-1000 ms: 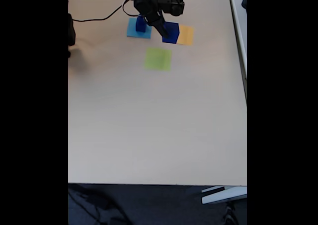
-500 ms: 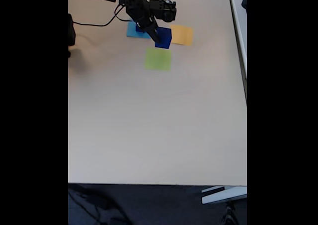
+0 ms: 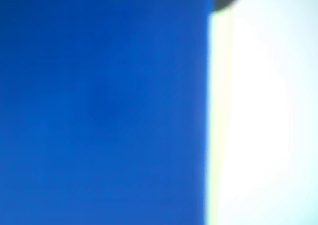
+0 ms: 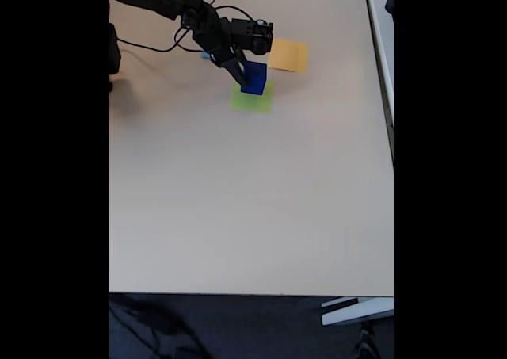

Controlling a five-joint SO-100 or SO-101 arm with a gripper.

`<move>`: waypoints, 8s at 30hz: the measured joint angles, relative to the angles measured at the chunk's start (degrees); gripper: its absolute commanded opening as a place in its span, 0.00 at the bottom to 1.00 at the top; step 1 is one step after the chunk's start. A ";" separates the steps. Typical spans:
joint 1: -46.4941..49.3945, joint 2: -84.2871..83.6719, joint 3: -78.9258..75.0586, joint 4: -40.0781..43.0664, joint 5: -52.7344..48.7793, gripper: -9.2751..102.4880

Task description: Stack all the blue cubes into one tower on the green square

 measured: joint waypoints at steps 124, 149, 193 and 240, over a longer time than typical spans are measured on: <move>0.09 -1.67 7.56 -12.39 5.54 0.25; 1.85 -3.16 6.06 -12.48 2.37 0.27; 1.49 -4.31 4.83 -12.48 3.78 0.19; -0.35 -4.48 4.92 -12.83 3.78 0.39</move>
